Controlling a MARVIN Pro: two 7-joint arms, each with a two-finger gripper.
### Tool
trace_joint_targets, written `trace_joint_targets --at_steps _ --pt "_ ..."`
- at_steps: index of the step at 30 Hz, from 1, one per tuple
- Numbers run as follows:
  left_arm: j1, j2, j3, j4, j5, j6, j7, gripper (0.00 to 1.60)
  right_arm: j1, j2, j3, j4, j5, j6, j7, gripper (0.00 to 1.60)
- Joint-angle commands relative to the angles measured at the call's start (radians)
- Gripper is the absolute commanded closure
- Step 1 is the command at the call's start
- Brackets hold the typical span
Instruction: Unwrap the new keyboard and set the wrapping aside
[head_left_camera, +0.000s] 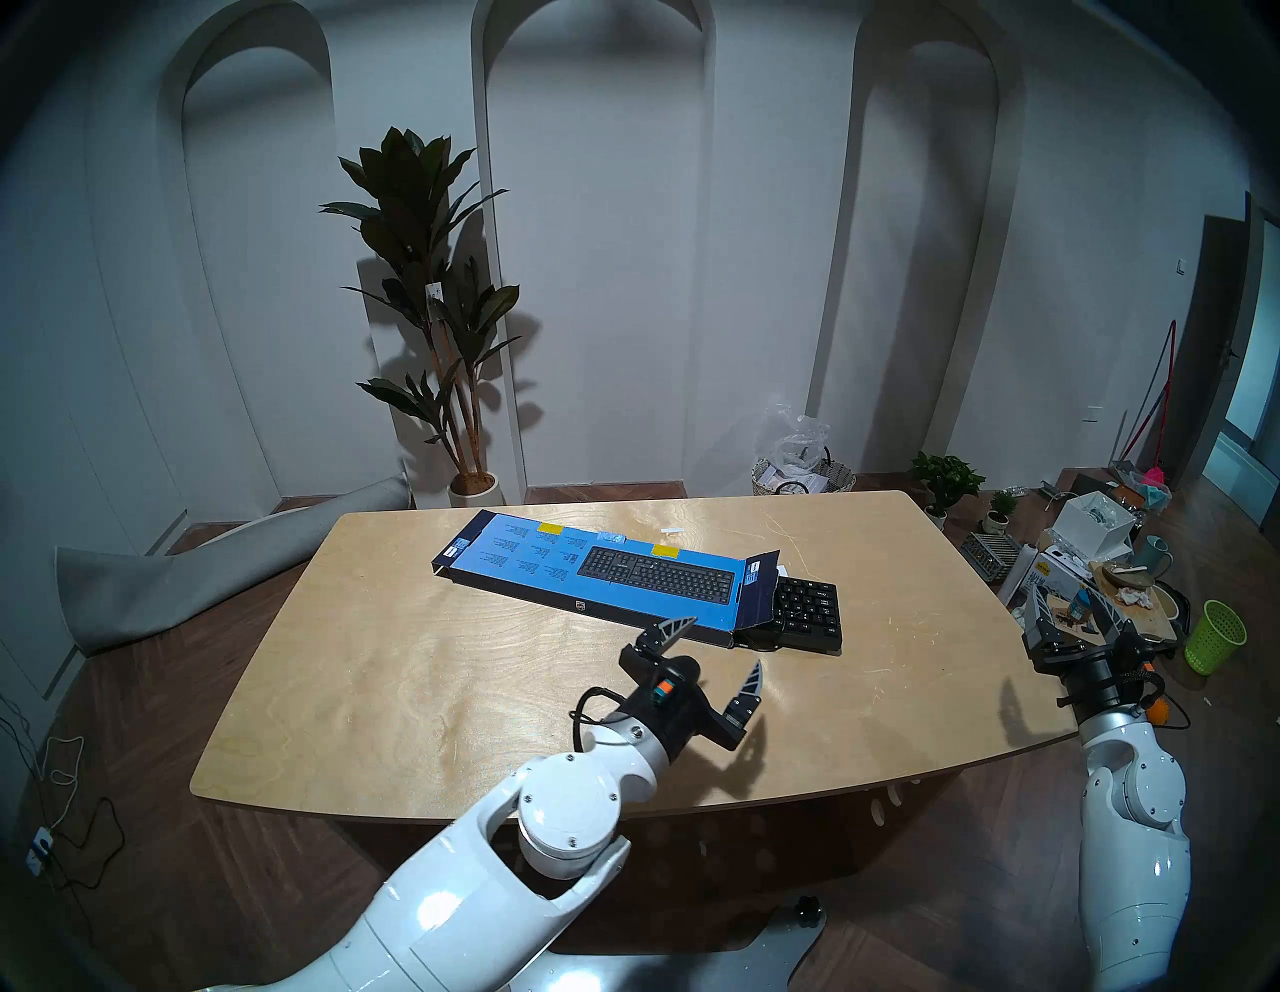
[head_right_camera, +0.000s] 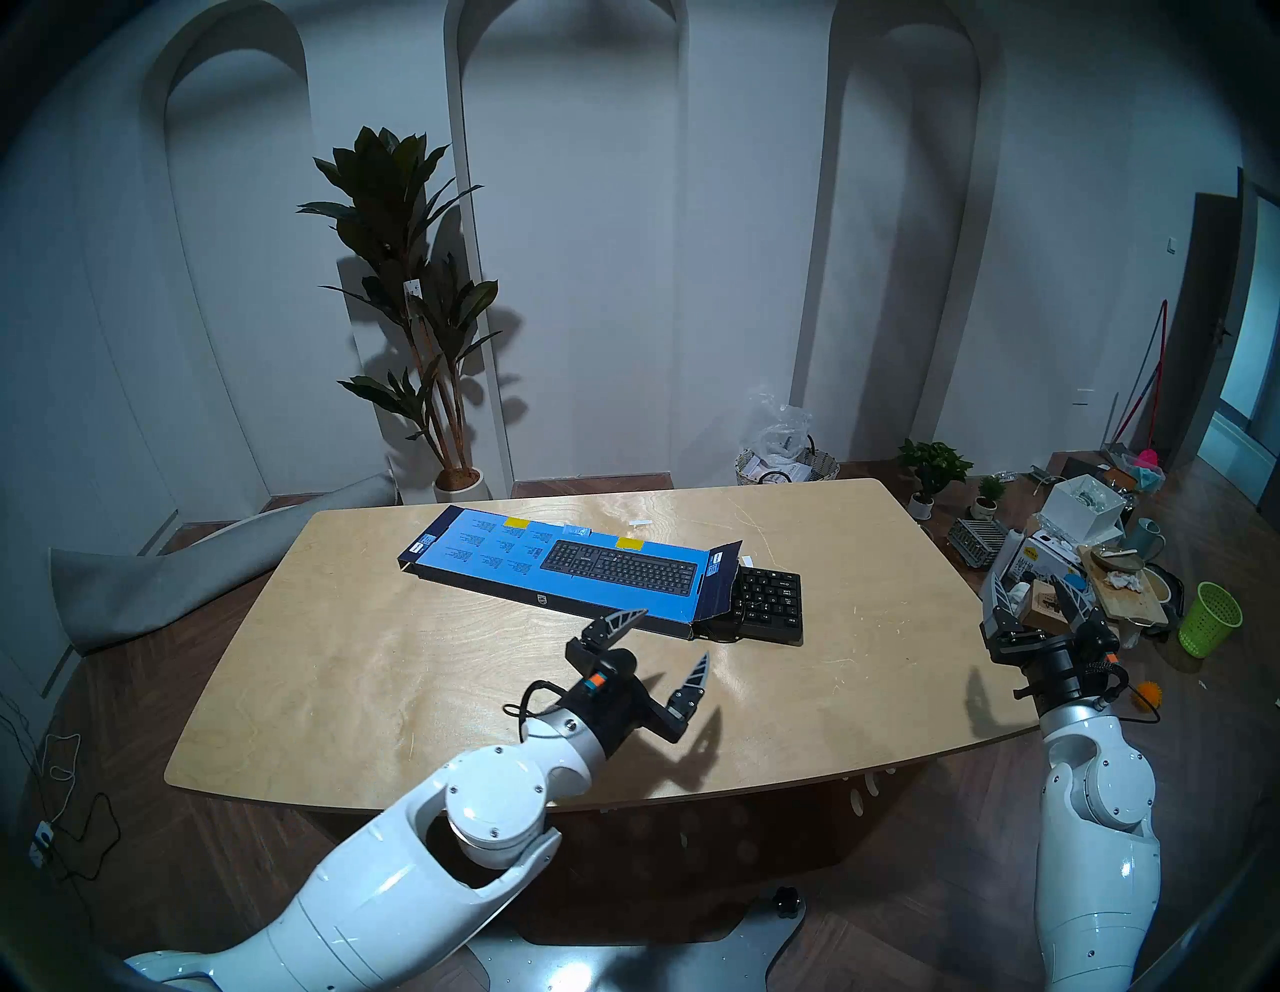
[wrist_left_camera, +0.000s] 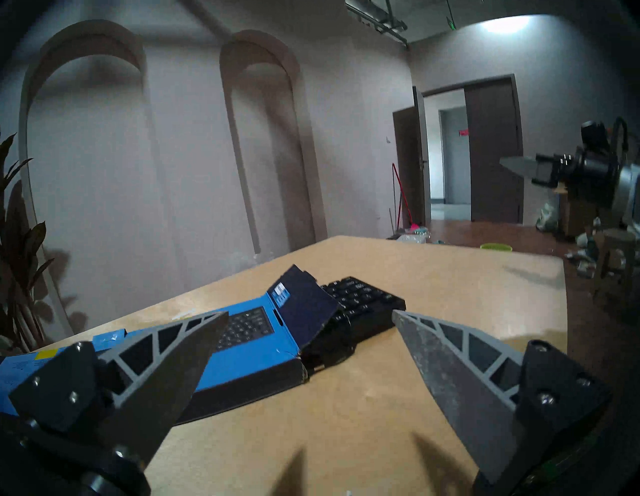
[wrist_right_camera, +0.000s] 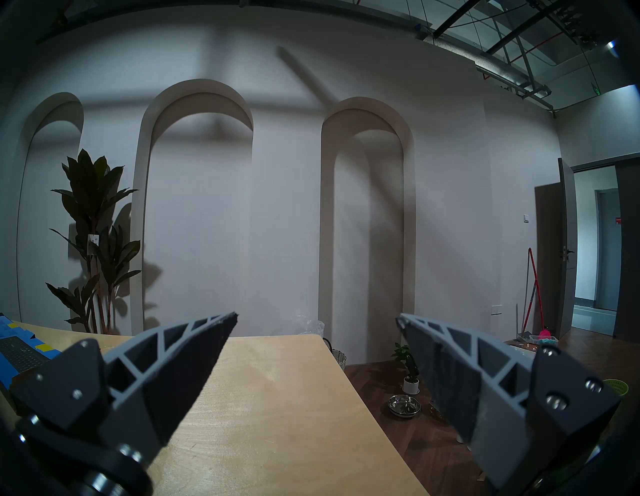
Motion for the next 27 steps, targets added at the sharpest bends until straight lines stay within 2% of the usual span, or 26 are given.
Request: trace_joint_targets --at_steps 1,11,14,17,23,26,27 --pt "-0.107 -0.108 0.088 0.086 0.135 -0.013 0.093 0.00 0.005 0.003 0.001 -0.017 0.000 -0.005 0.001 0.00" --pt "-0.192 -0.201 0.119 0.184 0.249 -0.007 0.194 0.00 0.006 0.003 0.001 -0.015 0.001 -0.005 0.002 0.00" --pt "-0.236 -0.247 0.129 0.251 0.283 -0.005 0.235 0.00 0.006 0.003 0.001 -0.015 0.001 -0.005 0.002 0.00" --pt "-0.248 -0.260 0.129 0.279 0.295 -0.002 0.248 0.00 0.006 0.003 0.001 -0.015 0.001 -0.005 0.002 0.00" --pt "-0.312 -0.325 0.156 0.428 0.344 0.009 0.282 0.00 0.006 0.002 0.001 -0.016 0.000 -0.005 0.002 0.00" --pt "-0.338 -0.352 0.166 0.502 0.358 -0.013 0.310 0.00 0.005 0.002 0.002 -0.018 0.000 -0.005 0.002 0.00" --pt "-0.338 -0.352 0.166 0.502 0.358 -0.013 0.310 0.00 0.005 0.002 0.002 -0.018 0.000 -0.005 0.002 0.00"
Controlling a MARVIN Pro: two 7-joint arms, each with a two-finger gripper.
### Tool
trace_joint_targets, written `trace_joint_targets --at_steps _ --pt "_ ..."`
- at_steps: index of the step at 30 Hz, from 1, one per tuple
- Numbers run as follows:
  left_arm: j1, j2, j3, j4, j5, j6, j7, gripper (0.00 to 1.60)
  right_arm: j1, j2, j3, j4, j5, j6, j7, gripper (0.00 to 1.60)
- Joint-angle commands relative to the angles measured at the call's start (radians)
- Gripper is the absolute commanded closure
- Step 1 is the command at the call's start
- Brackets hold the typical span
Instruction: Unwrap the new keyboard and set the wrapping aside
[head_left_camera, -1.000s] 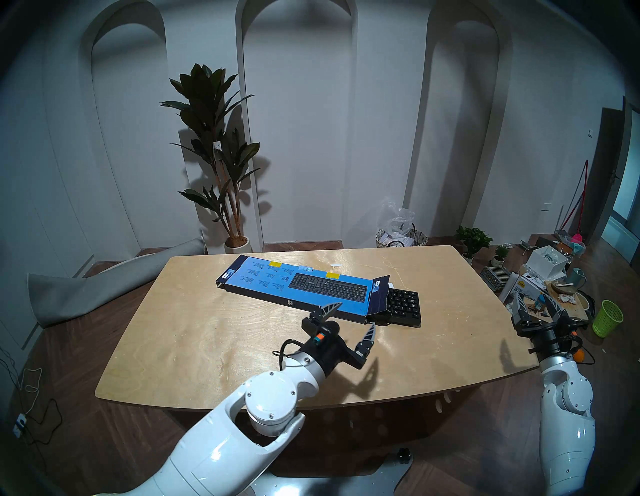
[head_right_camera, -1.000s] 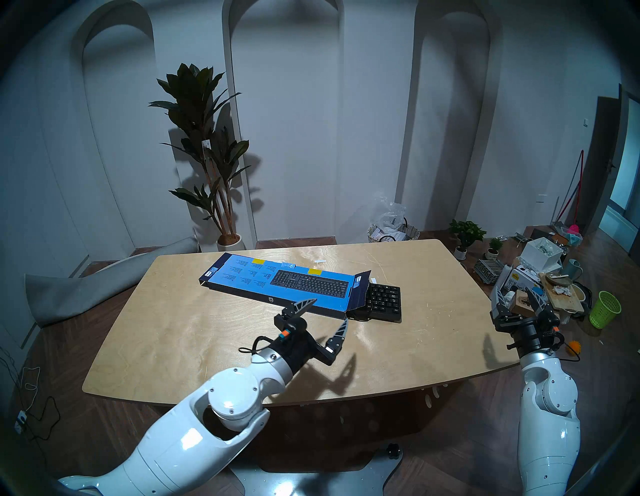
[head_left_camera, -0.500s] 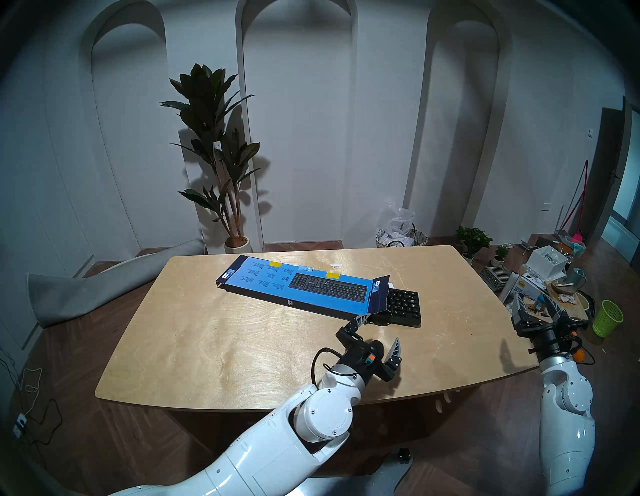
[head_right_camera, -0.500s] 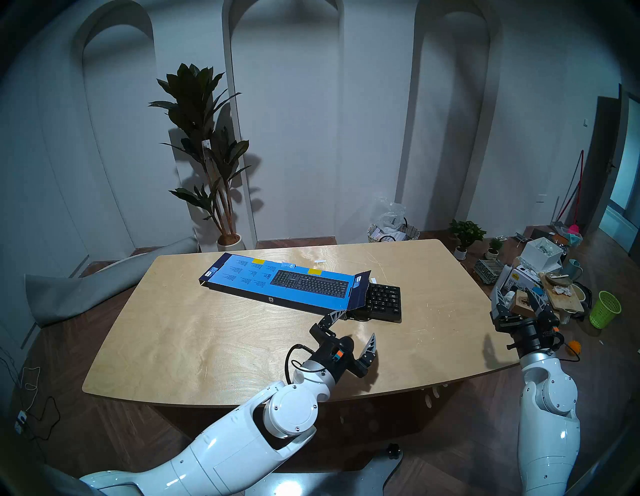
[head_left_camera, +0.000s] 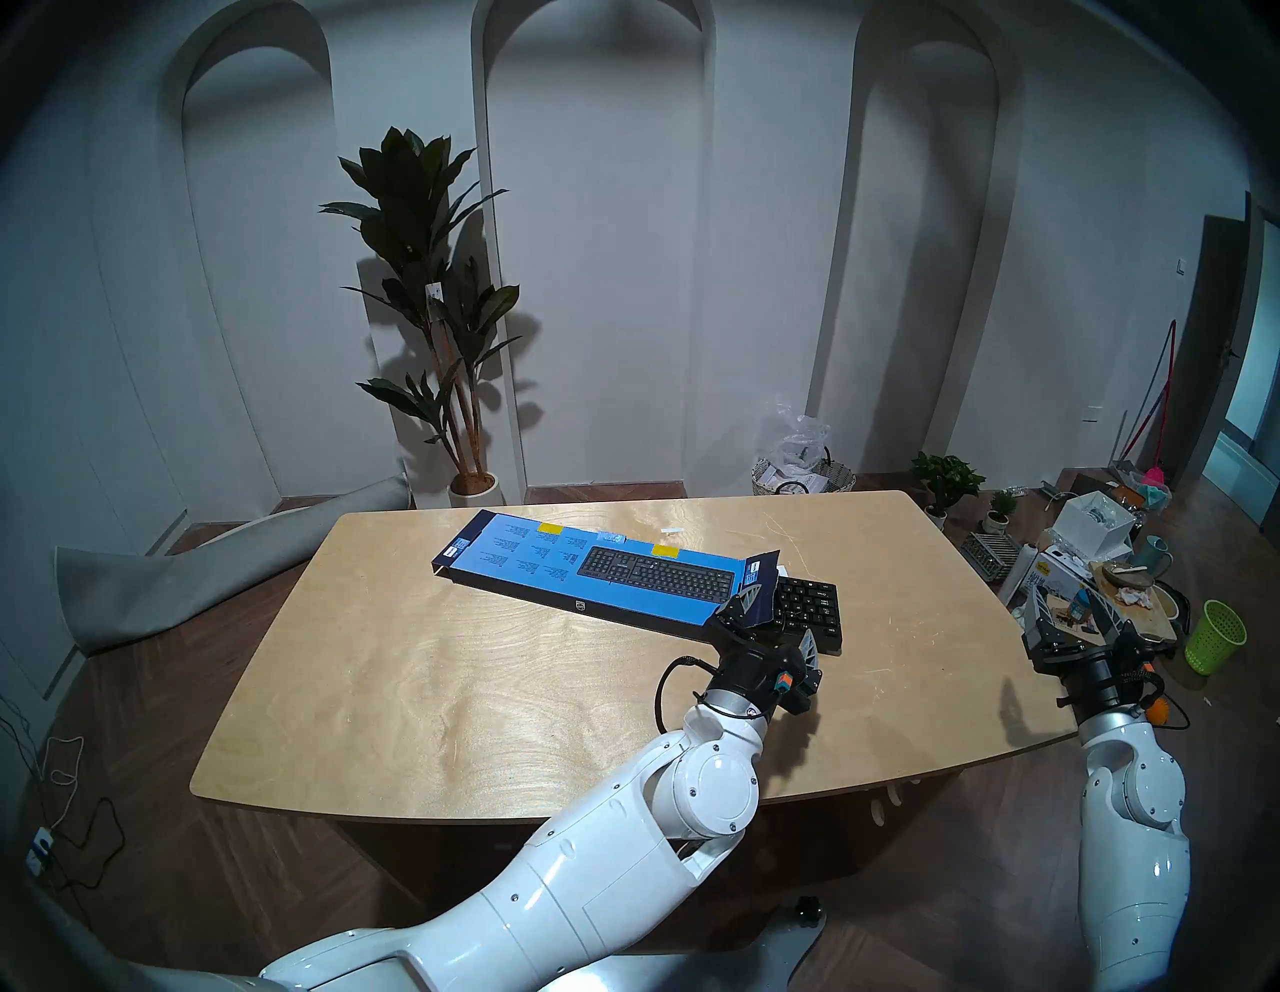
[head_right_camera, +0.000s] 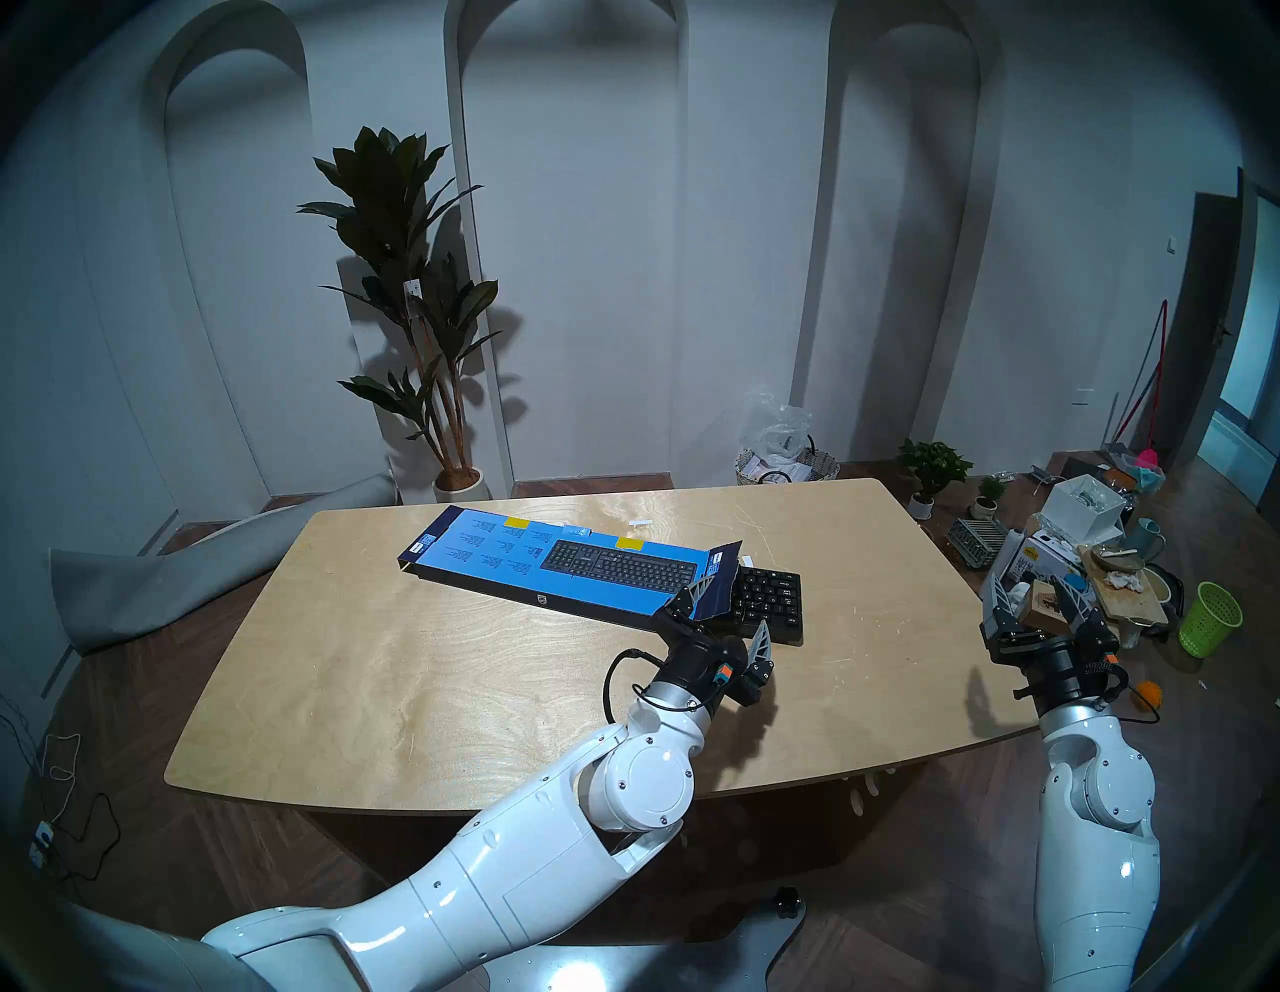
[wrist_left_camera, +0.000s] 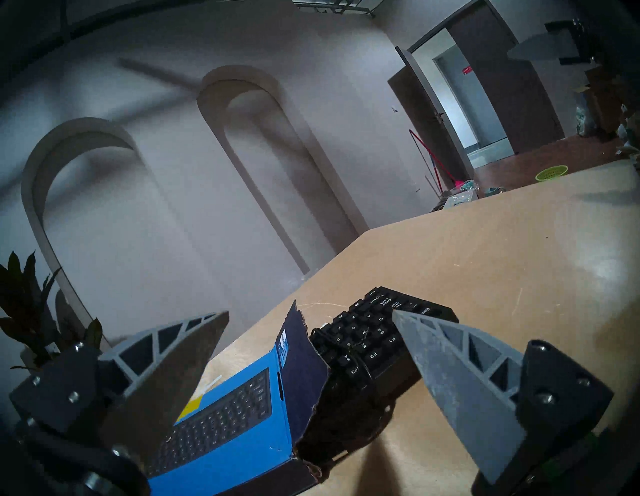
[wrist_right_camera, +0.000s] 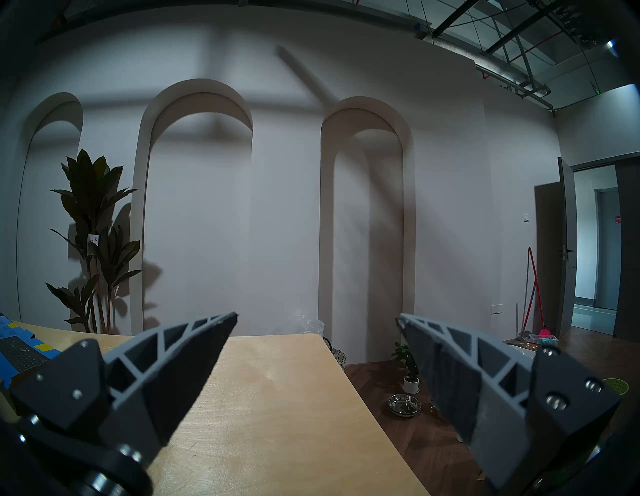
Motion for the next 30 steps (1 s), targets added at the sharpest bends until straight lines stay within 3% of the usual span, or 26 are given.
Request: trace_joint_targets --at_steps 1,17,23,30 --pt "-0.105 -0.110 0.007 0.116 0.039 -0.017 0.048 0.00 0.003 0.002 0.002 -0.021 0.000 -0.005 0.001 0.00" --pt "-0.239 -0.190 -0.133 0.366 0.013 -0.065 0.138 0.00 0.003 0.002 0.002 -0.021 0.000 -0.005 0.001 0.00" --pt "-0.272 -0.209 -0.148 0.459 0.000 -0.132 0.159 0.00 0.001 0.000 0.002 -0.024 -0.001 -0.004 0.000 0.00" --pt "-0.262 -0.217 -0.152 0.494 -0.026 -0.197 0.155 0.00 0.000 0.000 0.003 -0.027 -0.002 -0.003 -0.002 0.00"
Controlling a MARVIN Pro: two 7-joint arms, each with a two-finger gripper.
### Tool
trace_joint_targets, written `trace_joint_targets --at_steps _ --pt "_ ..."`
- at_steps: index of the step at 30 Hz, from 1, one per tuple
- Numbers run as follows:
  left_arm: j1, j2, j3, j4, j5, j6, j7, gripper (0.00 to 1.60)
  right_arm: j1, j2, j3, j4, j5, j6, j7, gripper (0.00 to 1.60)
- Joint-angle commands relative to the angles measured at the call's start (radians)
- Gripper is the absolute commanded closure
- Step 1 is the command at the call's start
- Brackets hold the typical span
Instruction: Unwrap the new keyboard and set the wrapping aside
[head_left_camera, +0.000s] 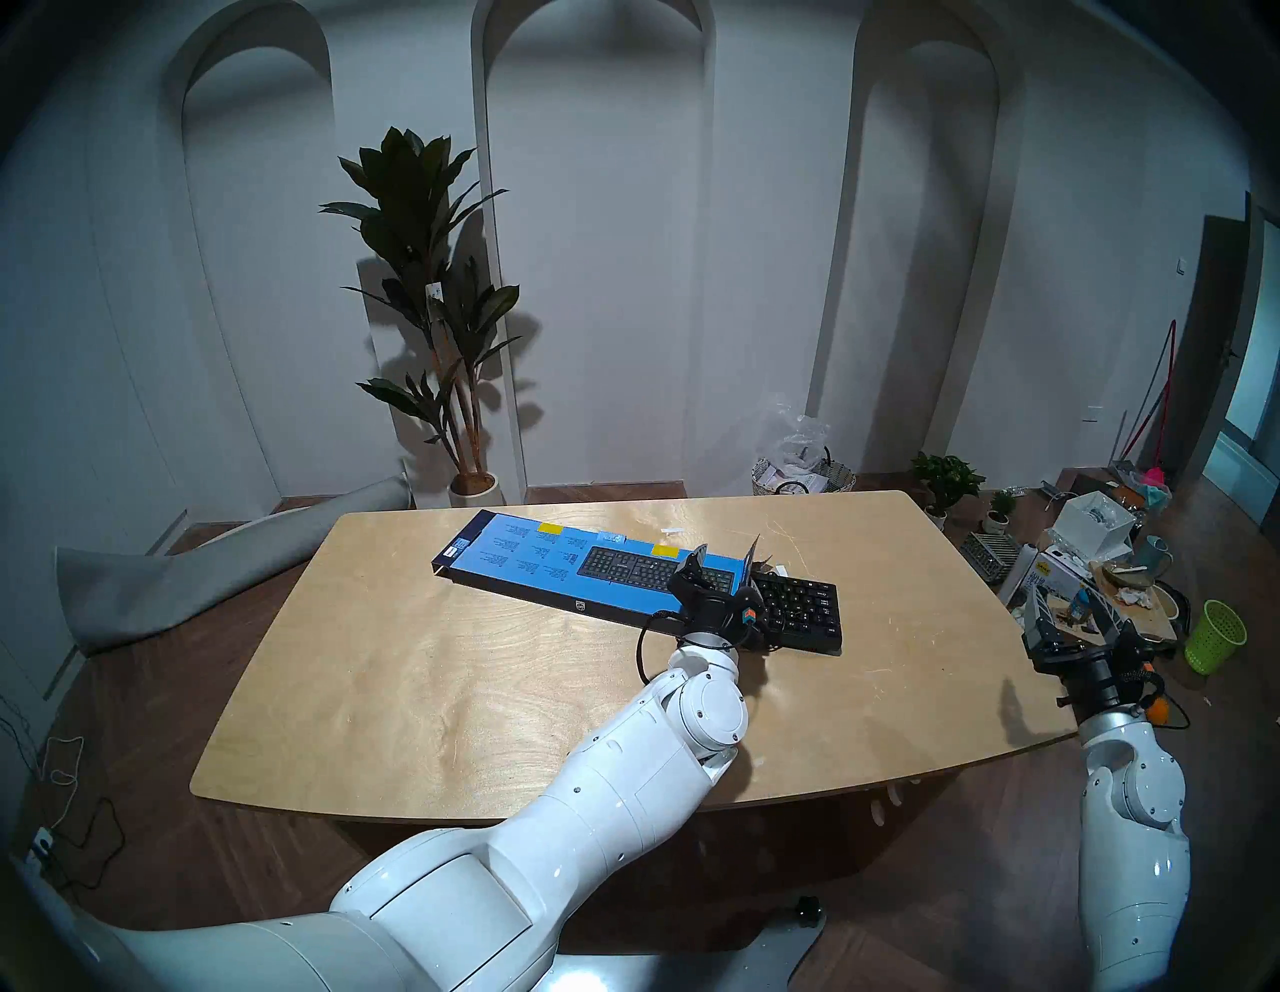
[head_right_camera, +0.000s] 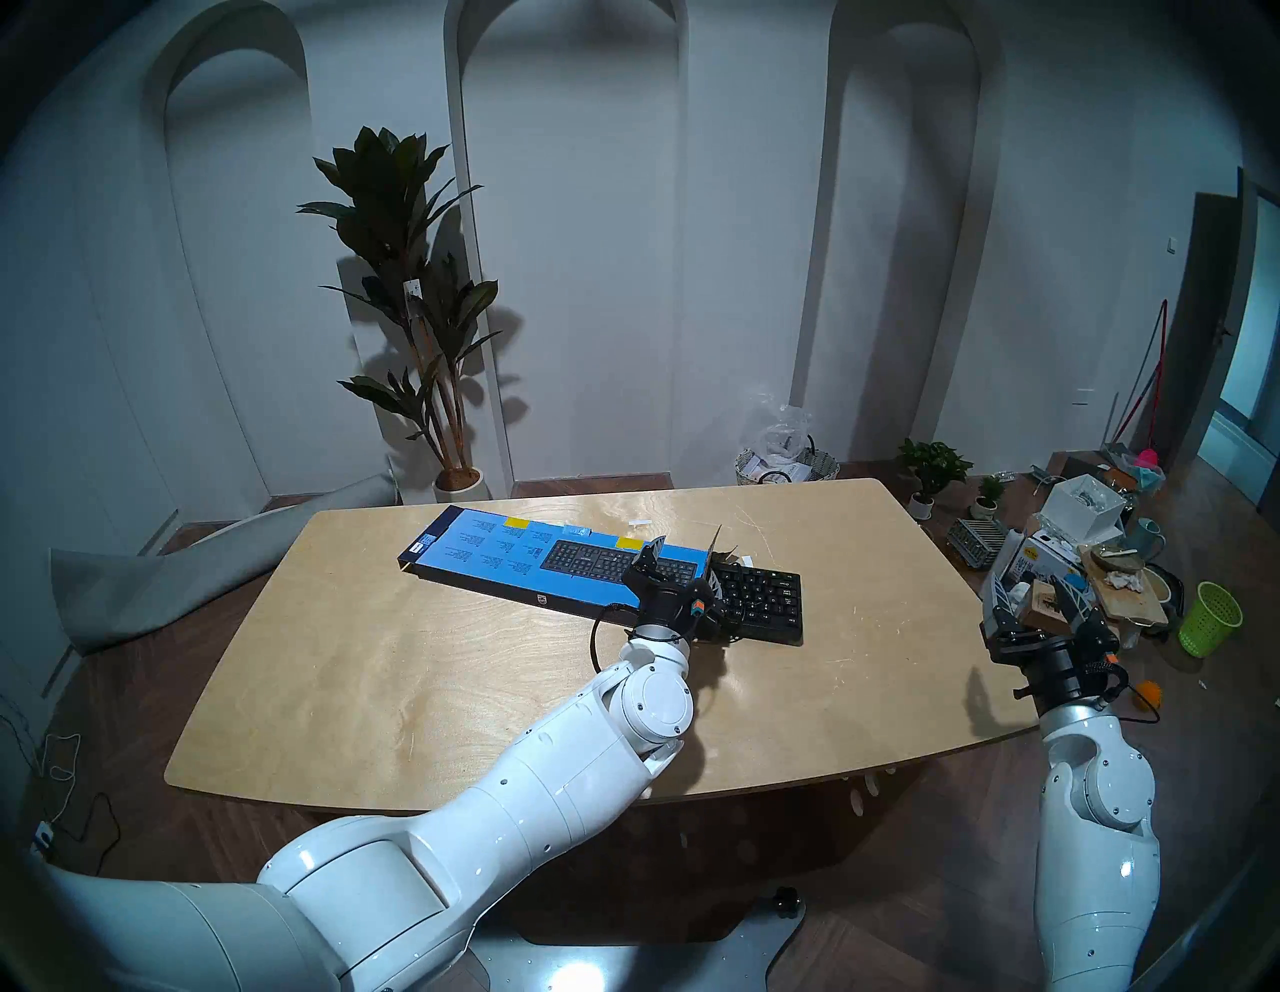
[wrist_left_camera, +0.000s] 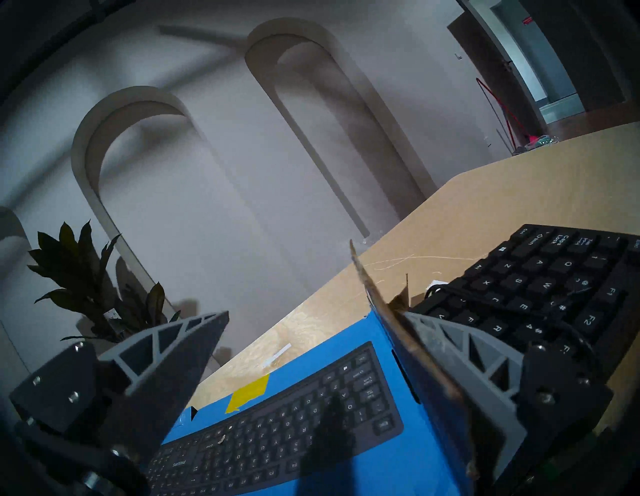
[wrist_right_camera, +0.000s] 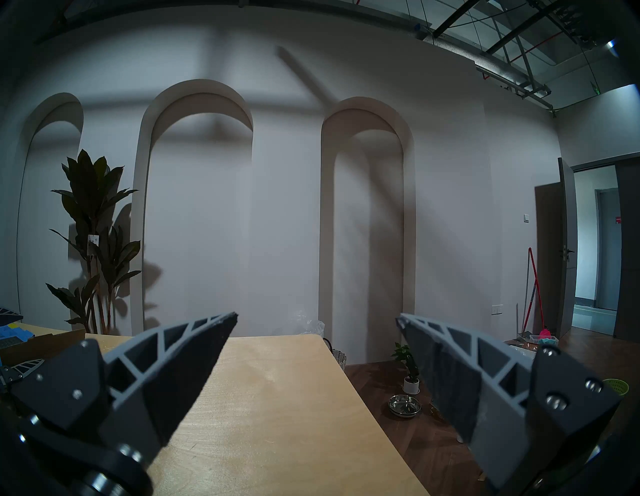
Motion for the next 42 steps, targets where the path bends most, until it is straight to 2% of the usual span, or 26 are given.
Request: trace_joint_targets --at_steps 1,7,8,13,17,21,31,34,37,39,40,42 --pt "-0.035 -0.033 -0.007 0.003 -0.022 -0.072 -0.014 0.00 0.000 0.000 0.002 -0.025 -0.002 -0.003 -0.002 0.00" --pt "0.018 -0.034 -0.038 -0.076 -0.127 -0.085 -0.127 0.00 0.001 0.001 0.002 -0.023 -0.001 -0.004 -0.001 0.00" --pt "0.032 -0.022 -0.024 -0.105 -0.135 -0.076 -0.160 0.00 0.001 0.000 0.002 -0.024 -0.001 -0.004 -0.002 0.00" --pt "0.049 -0.007 -0.020 -0.135 -0.148 -0.039 -0.205 0.00 -0.001 0.000 0.002 -0.026 -0.002 -0.002 -0.003 0.00" --pt "0.008 -0.015 -0.022 -0.064 -0.130 -0.049 -0.179 0.00 -0.001 -0.001 0.002 -0.027 -0.003 -0.002 -0.004 0.00" --pt "-0.014 -0.016 -0.019 -0.030 -0.110 -0.057 -0.150 0.00 -0.001 0.000 0.002 -0.026 -0.002 -0.003 -0.004 0.00" --pt "-0.048 -0.040 -0.050 0.046 -0.123 -0.075 -0.120 0.00 -0.001 0.000 0.002 -0.026 -0.002 -0.003 -0.004 0.00" --pt "-0.031 -0.060 -0.094 0.034 -0.192 -0.052 -0.177 0.00 -0.001 0.000 0.002 -0.026 -0.002 -0.003 -0.004 0.00" --pt "-0.015 -0.057 -0.090 0.016 -0.202 -0.040 -0.211 0.00 -0.001 0.000 0.002 -0.026 -0.002 -0.003 -0.004 0.00" --pt "0.003 -0.053 -0.083 -0.010 -0.211 -0.030 -0.235 0.85 -0.001 0.000 0.002 -0.026 -0.002 -0.003 -0.004 0.00" --pt "0.010 -0.051 -0.082 -0.022 -0.218 -0.023 -0.247 1.03 -0.001 0.000 0.002 -0.026 -0.002 -0.003 -0.004 0.00" --pt "0.021 -0.041 -0.072 -0.052 -0.253 -0.001 -0.277 1.60 -0.001 0.000 0.002 -0.026 -0.002 -0.003 -0.004 0.00"
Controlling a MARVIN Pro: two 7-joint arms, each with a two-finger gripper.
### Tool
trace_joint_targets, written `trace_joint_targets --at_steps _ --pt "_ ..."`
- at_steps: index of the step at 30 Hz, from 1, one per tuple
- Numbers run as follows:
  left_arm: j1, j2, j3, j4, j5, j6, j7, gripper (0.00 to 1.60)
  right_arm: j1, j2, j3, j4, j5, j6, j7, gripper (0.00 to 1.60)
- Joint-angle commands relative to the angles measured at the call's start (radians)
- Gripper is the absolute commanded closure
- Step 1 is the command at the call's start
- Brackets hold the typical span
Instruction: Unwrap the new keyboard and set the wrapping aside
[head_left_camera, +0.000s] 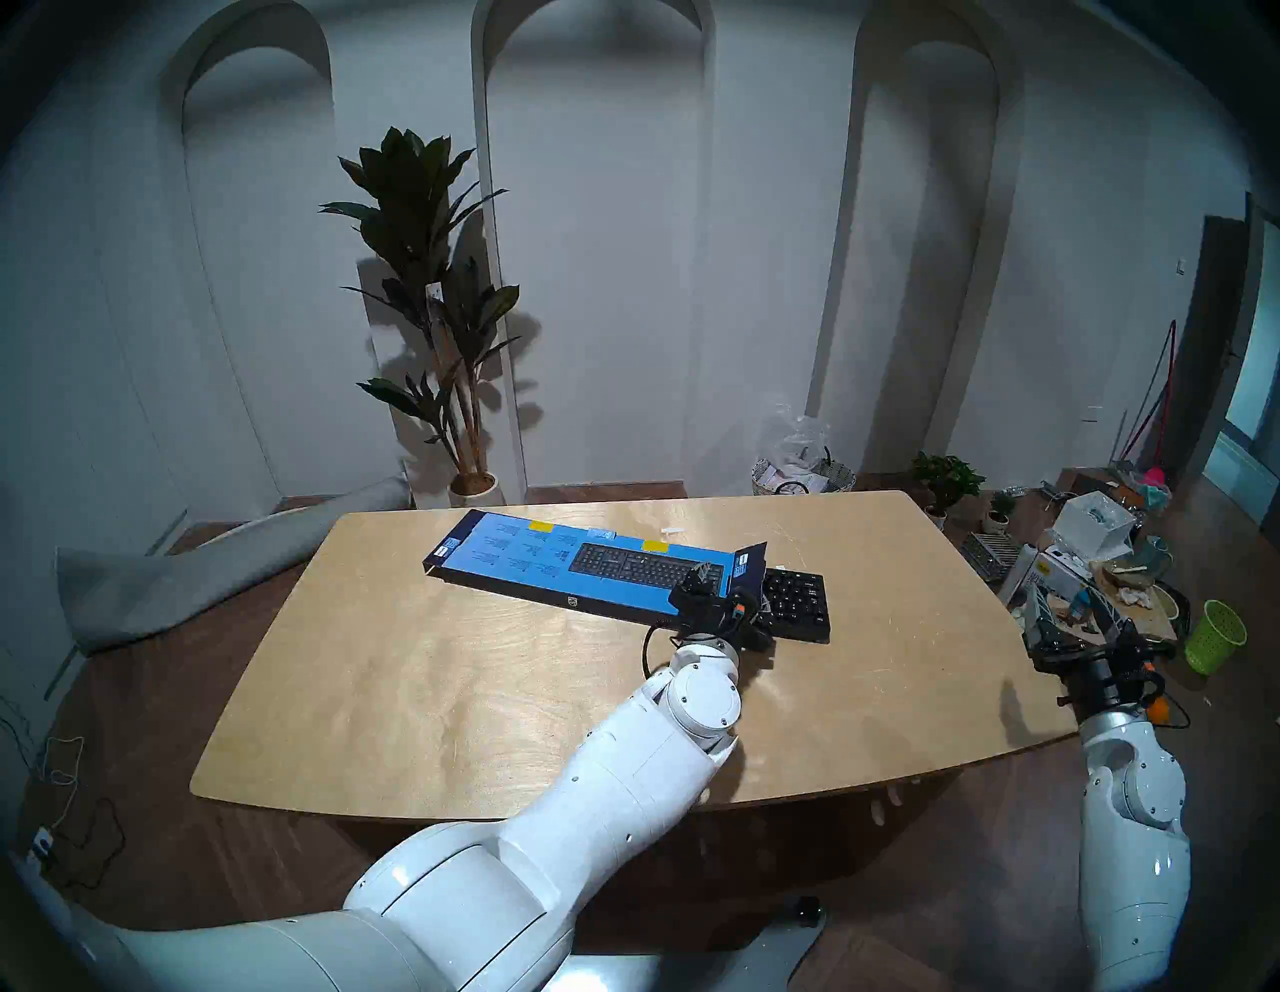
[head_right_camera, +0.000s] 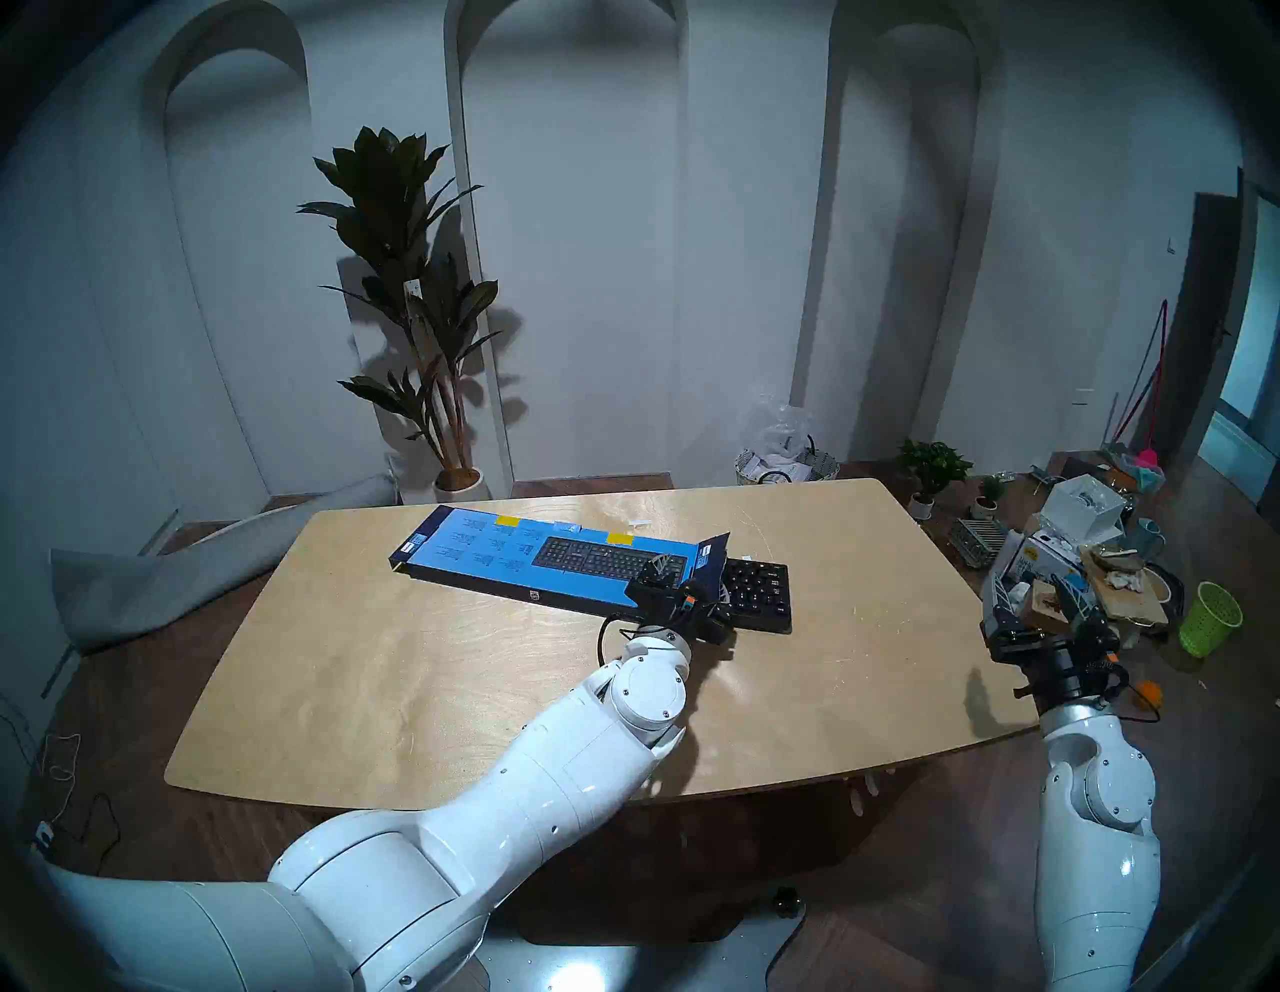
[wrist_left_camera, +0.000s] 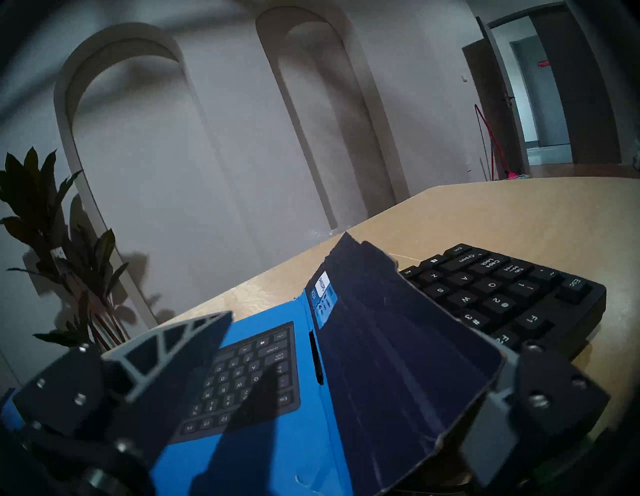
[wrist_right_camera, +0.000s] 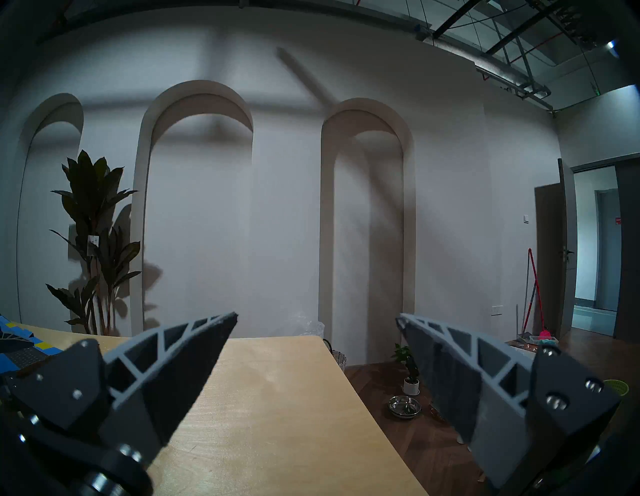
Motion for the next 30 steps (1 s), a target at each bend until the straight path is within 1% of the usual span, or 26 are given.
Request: trace_joint_targets --at_steps 1,2,3,4,5,6,7,9,11,13,14,18,19,22,23,25,26,28,29,30 --pt "0.031 0.003 0.016 -0.102 -0.068 0.050 -0.096 1.60 0.000 0.000 0.002 -0.022 -0.002 -0.003 -0.002 0.00" --pt "0.039 0.003 0.004 -0.111 -0.115 0.062 -0.131 1.60 0.000 0.001 0.002 -0.022 -0.002 -0.003 -0.001 0.00" --pt "0.043 0.009 0.009 -0.121 -0.142 0.074 -0.136 1.60 0.000 0.001 0.002 -0.022 -0.002 -0.003 -0.001 0.00" --pt "0.055 0.016 -0.002 -0.146 -0.147 0.094 -0.161 1.60 0.000 0.000 0.002 -0.022 -0.002 -0.003 -0.002 0.00" --pt "0.062 0.020 -0.008 -0.156 -0.142 0.099 -0.170 1.60 0.000 0.000 0.002 -0.022 -0.002 -0.003 -0.002 0.00" --pt "0.069 0.023 -0.021 -0.168 -0.175 0.113 -0.191 1.60 0.000 0.000 0.002 -0.022 -0.002 -0.003 -0.002 0.00" --pt "0.075 0.029 -0.034 -0.183 -0.183 0.130 -0.217 1.60 0.000 0.000 0.002 -0.023 -0.002 -0.003 -0.002 0.00" --pt "0.076 0.043 -0.037 -0.204 -0.193 0.146 -0.226 1.60 0.000 0.000 0.002 -0.023 -0.002 -0.002 -0.002 0.00" --pt "0.069 0.042 -0.049 -0.203 -0.199 0.155 -0.214 1.60 0.000 0.000 0.002 -0.024 -0.002 -0.002 -0.003 0.00" --pt "0.054 0.035 -0.069 -0.186 -0.208 0.142 -0.197 1.60 0.000 0.000 0.002 -0.023 -0.002 -0.002 -0.002 0.00" --pt "0.045 0.031 -0.084 -0.184 -0.210 0.137 -0.173 1.60 0.000 0.000 0.002 -0.022 -0.002 -0.003 -0.002 0.00" --pt "0.018 0.041 -0.128 -0.208 -0.234 0.130 -0.170 1.60 0.001 0.001 0.002 -0.020 -0.001 -0.004 0.000 0.00" --pt "0.013 0.047 -0.132 -0.224 -0.235 0.123 -0.170 1.60 -0.005 0.014 -0.009 -0.015 -0.003 0.015 0.015 0.00" --pt "0.007 0.051 -0.148 -0.268 -0.244 0.113 -0.171 1.60 -0.015 0.046 -0.050 0.029 -0.051 0.027 0.041 0.00" --pt "0.009 0.052 -0.150 -0.282 -0.245 0.112 -0.171 1.60 -0.010 0.044 -0.057 0.047 -0.053 0.021 0.044 0.00" --pt "0.015 0.053 -0.154 -0.314 -0.253 0.107 -0.175 1.60 -0.009 0.077 -0.076 0.082 -0.083 0.028 0.064 0.00" --pt "0.008 0.047 -0.156 -0.303 -0.257 0.093 -0.178 1.60 -0.007 0.097 -0.081 0.095 -0.097 0.023 0.079 0.00" --pt "0.020 0.049 -0.158 -0.337 -0.265 0.092 -0.183 1.60 0.007 0.136 -0.083 0.117 -0.128 0.020 0.097 0.00" --pt "0.018 0.047 -0.159 -0.336 -0.268 0.087 -0.184 1.60 0.022 0.135 -0.074 0.124 -0.146 0.019 0.100 0.00" --pt "0.027 0.049 -0.159 -0.366 -0.272 0.086 -0.185 1.60 0.051 0.162 -0.067 0.139 -0.170 0.019 0.113 0.00"
